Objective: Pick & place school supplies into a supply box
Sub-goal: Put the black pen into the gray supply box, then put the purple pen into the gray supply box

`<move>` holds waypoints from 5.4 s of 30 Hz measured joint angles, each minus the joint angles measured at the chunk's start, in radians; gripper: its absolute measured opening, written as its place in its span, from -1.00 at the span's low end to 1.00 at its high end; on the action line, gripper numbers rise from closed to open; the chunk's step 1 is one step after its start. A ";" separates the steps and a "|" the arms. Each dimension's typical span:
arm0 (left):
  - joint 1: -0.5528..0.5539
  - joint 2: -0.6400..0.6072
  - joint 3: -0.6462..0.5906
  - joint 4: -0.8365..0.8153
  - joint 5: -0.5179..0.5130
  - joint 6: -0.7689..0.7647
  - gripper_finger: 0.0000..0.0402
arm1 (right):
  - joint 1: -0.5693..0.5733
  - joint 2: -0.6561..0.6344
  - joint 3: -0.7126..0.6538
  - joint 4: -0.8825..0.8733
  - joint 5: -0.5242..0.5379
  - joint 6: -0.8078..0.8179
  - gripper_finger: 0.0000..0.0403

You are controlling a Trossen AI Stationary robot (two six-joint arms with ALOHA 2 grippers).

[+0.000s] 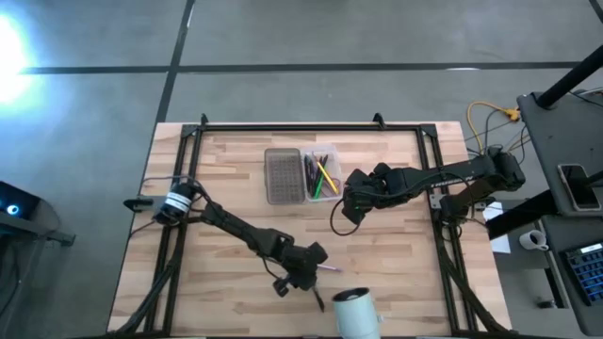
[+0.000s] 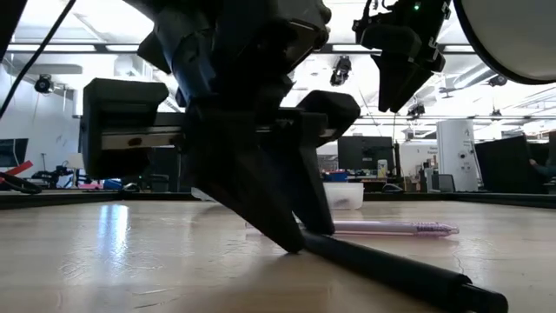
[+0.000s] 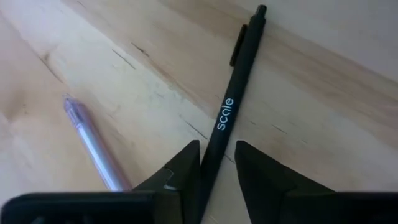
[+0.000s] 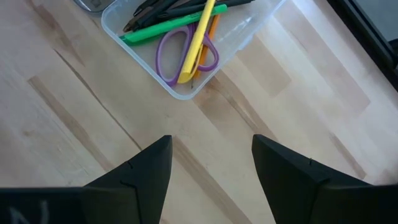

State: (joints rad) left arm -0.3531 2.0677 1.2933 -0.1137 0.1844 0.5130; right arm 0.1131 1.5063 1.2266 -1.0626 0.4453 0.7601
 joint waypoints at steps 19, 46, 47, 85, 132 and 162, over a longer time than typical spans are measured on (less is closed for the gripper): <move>-0.019 -0.199 -0.071 -0.307 0.018 -0.311 -0.94 | 0.032 0.000 -0.011 0.066 -0.200 -0.042 0.07; 0.590 -0.340 -0.051 -0.288 -0.456 0.682 -0.94 | 0.184 -0.048 -0.057 0.110 -0.034 0.418 0.07; 0.594 -0.304 -0.011 -0.294 -0.453 0.721 -0.94 | 0.184 -0.048 -0.058 0.109 -0.034 0.419 0.07; 0.606 -0.169 0.256 -0.475 -0.339 0.493 -0.20 | 0.184 -0.048 -0.079 0.197 -0.098 0.174 0.07; 0.168 -1.076 -0.629 -0.206 -0.434 -0.412 -0.26 | 0.249 0.750 0.461 0.218 -0.403 -0.050 -0.03; 0.162 -1.076 -0.638 -0.312 -0.422 -0.516 -0.26 | -0.176 0.413 0.365 0.179 -0.144 0.089 -0.92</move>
State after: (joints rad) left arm -0.1912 0.9920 0.6556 -0.4259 -0.2379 -0.0029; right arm -0.0630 1.9191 1.5921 -0.8833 0.3008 0.8488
